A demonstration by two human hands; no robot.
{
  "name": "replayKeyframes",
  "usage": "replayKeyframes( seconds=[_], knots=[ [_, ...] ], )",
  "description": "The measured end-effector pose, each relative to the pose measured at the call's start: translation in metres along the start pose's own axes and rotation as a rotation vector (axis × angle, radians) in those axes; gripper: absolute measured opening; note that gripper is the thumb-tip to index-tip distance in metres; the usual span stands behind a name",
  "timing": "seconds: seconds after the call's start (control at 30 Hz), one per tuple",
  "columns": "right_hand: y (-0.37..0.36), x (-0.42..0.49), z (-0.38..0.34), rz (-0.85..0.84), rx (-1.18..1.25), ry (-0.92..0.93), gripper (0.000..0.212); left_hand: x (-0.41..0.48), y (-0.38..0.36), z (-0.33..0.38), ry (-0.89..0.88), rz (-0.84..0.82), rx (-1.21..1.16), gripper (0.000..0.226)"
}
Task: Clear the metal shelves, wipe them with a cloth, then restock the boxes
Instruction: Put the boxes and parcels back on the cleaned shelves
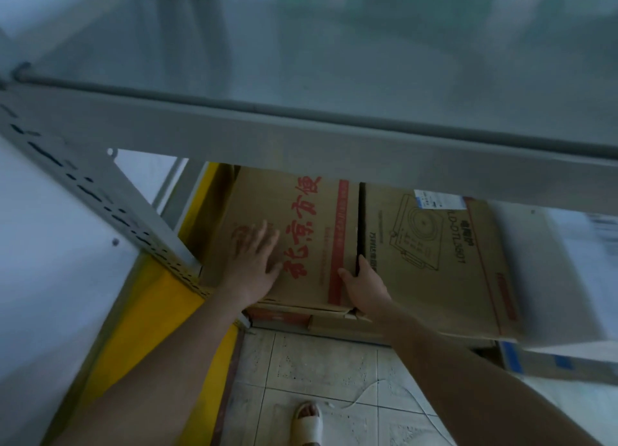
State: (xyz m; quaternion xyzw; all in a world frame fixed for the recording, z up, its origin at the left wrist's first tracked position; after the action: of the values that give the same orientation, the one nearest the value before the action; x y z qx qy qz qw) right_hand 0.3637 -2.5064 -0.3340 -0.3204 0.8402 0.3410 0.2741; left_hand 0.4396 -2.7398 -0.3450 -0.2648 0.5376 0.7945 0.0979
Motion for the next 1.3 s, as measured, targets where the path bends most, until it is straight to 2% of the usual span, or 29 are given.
replayKeyframes(
  seconds=[0.1, 0.3, 0.33, 0.43, 0.53, 0.6, 0.67, 0.7, 0.77, 0.9, 1.0, 1.1, 1.17, 1.3],
  knots=[
    [0.007, -0.004, 0.000, -0.033, 0.036, 0.017, 0.054, 0.001, -0.024, 0.026, -0.012, -0.099, 0.107, 0.082],
    [0.020, 0.005, 0.012, -0.058, 0.026, 0.050, 0.061, 0.003, -0.028, 0.029, 0.071, -0.121, 0.119, 0.089],
    [0.024, 0.005, 0.015, -0.051, 0.046, 0.061, 0.056, 0.002, -0.026, 0.029, 0.076, -0.133, 0.118, 0.089],
    [0.050, -0.006, 0.032, 0.012, 0.074, 0.096, 0.017, 0.001, -0.022, 0.035, 0.114, -0.167, 0.110, 0.087],
    [0.086, -0.023, 0.056, 0.086, 0.031, 0.090, 0.030, -0.001, -0.014, 0.060, 0.183, -0.125, 0.084, 0.079],
    [0.110, -0.029, 0.078, 0.133, -0.056, 0.052, 0.038, -0.007, -0.011, 0.099, 0.084, -0.011, 0.049, 0.073],
    [0.135, -0.040, 0.105, 0.161, -0.198, -0.017, 0.044, -0.012, -0.017, 0.156, -0.140, 0.100, 0.010, 0.069],
    [0.147, -0.047, 0.118, 0.171, -0.260, -0.059, 0.048, -0.015, -0.024, 0.182, -0.228, 0.124, 0.014, 0.067],
    [0.171, -0.057, 0.147, 0.192, -0.298, -0.112, 0.055, -0.013, -0.042, 0.228, -0.279, 0.086, 0.018, 0.067],
    [0.206, -0.062, 0.203, 0.205, -0.176, -0.132, 0.060, 0.003, -0.085, 0.260, -0.086, -0.099, -0.092, 0.078],
    [0.214, -0.066, 0.223, 0.155, -0.087, -0.033, 0.072, 0.013, -0.108, 0.253, 0.132, -0.116, -0.393, 0.089],
    [0.221, -0.077, 0.234, 0.094, -0.092, 0.056, 0.042, 0.019, -0.118, 0.248, 0.244, -0.070, -0.595, 0.099],
    [0.231, -0.073, 0.249, 0.074, -0.083, 0.095, 0.044, 0.025, -0.121, 0.250, 0.264, -0.036, -0.629, 0.102],
    [0.248, -0.072, 0.268, -0.032, 0.023, 0.047, 0.023, 0.029, -0.128, 0.259, 0.266, -0.009, -0.644, 0.102]
  ],
)
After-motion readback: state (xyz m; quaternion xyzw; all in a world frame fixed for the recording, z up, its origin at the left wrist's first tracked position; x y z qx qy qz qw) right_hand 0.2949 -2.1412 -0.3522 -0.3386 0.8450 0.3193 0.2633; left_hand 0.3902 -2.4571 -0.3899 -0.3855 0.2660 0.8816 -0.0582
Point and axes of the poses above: each hand's wrist, its own x-axis towards the middle knuckle, its own y-axis out of the back of the hand, z = x × y, the point moved 3 cm from there along x, towards the middle knuckle, and after that the axes turned 14 degrees about -z, right-handed, at the moved point
